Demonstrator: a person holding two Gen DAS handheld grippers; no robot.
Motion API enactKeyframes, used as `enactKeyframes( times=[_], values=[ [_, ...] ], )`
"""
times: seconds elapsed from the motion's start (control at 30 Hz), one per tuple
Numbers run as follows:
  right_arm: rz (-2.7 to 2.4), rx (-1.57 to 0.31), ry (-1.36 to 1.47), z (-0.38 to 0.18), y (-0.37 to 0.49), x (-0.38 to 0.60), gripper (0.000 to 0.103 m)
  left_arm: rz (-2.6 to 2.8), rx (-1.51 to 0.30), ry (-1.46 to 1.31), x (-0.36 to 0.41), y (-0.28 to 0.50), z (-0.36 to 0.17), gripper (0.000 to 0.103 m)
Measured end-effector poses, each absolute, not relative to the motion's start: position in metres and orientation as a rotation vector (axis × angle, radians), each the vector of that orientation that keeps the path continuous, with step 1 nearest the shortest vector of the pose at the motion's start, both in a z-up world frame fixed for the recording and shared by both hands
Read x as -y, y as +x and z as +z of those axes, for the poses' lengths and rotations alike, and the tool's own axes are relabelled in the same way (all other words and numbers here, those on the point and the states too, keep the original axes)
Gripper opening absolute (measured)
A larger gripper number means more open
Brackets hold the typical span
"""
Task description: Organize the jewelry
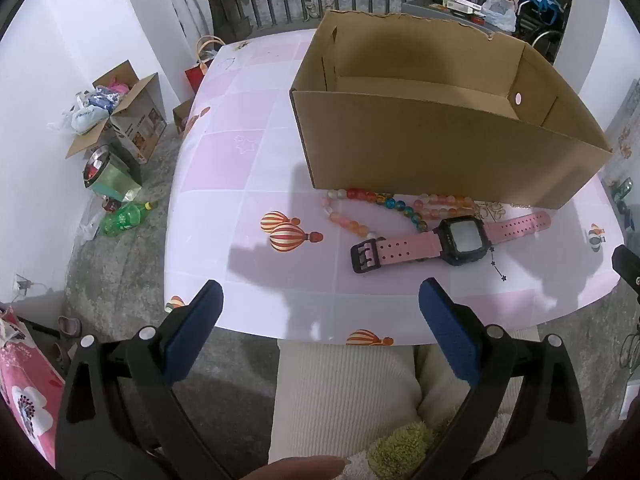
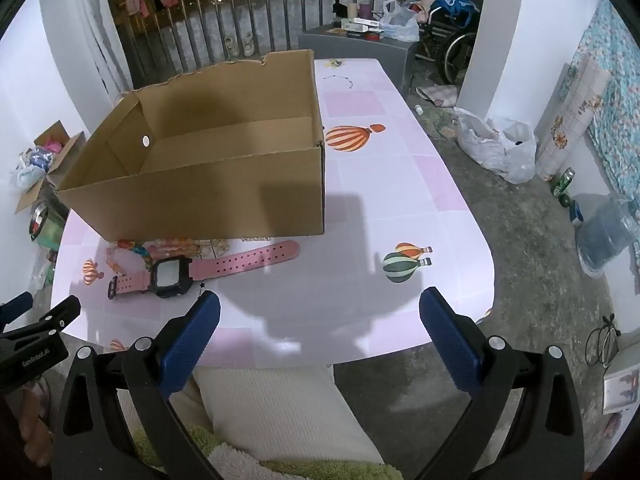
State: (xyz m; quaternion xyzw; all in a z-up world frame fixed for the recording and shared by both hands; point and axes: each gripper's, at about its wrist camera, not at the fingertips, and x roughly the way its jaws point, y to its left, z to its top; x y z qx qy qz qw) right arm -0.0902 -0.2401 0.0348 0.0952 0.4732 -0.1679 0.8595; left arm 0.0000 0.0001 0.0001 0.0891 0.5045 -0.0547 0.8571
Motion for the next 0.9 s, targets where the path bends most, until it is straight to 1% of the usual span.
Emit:
enactKeyframes(
  times=[0.9],
  values=[
    [-0.353,-0.99,0.199,0.0361,-0.0904,0.2382,0.097,-0.115,-1.058,0.186,-0.0001,0.0002,0.0001,0.095]
  ],
)
